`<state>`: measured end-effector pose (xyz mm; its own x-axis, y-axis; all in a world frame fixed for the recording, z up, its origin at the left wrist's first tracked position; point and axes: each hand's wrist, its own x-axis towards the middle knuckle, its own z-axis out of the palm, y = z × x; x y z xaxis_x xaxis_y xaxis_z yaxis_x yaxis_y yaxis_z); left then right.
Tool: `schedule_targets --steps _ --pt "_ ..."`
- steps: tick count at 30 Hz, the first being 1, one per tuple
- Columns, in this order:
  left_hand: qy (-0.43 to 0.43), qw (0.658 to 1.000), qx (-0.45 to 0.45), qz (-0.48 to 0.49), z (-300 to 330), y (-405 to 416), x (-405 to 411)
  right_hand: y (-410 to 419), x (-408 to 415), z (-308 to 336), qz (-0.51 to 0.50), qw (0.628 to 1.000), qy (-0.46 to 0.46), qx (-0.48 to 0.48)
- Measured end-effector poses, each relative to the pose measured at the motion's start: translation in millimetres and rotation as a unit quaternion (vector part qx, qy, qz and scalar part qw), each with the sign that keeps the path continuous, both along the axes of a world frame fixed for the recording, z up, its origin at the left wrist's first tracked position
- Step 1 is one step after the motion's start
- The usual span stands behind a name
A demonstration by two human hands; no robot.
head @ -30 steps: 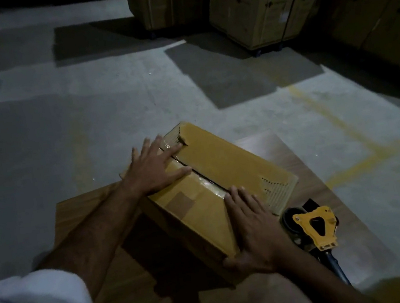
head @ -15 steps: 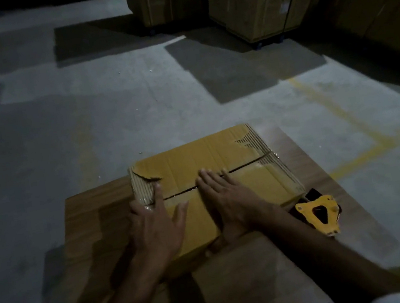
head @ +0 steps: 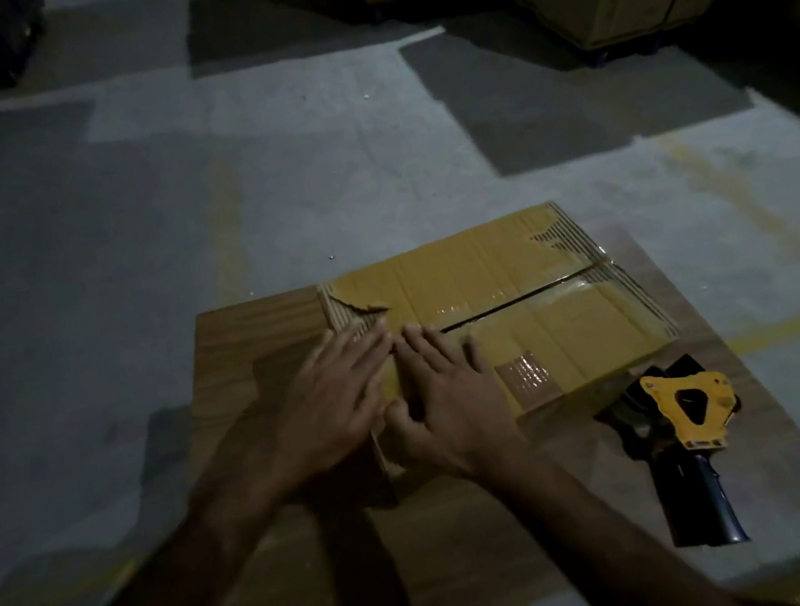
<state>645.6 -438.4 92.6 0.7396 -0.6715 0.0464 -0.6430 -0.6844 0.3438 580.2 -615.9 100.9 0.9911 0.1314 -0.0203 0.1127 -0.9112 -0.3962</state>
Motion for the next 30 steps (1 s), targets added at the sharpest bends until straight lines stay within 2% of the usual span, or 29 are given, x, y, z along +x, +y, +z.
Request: schedule_targets --steps 3,5,7,12,16,19,22,27,30 --pt "-0.036 0.998 -0.032 -0.036 3 25 29 12 -21 -5 -0.057 0.998 0.011 -0.036" --pt "-0.060 0.994 -0.074 -0.059 9 23 47 18 -26 -9 -0.049 0.997 0.009 -0.058" --pt "-0.068 0.992 -0.081 -0.075 14 13 63 13 -24 -9 -0.020 0.997 0.004 -0.080" --pt "-0.045 0.992 -0.019 -0.113 5 5 57 -34 -22 -5 0.099 0.993 0.002 -0.069" --pt "-0.097 0.986 0.028 -0.130 -8 4 23 -92 -17 15 0.207 0.975 0.028 -0.071" --pt "-0.151 0.984 0.023 -0.087 -21 -15 -8 -117 -11 31 0.231 0.966 0.091 -0.067" --pt "-0.198 0.980 -0.017 -0.028 -27 -42 -33 -125 -14 33 0.211 0.966 0.097 -0.111" --pt "-0.184 0.982 -0.022 0.026 -21 -80 -53 -111 -30 22 0.103 0.974 0.029 -0.200" --pt "-0.163 0.986 -0.017 -0.032 -13 -91 -46 -98 -60 4 0.022 0.991 -0.052 -0.119"
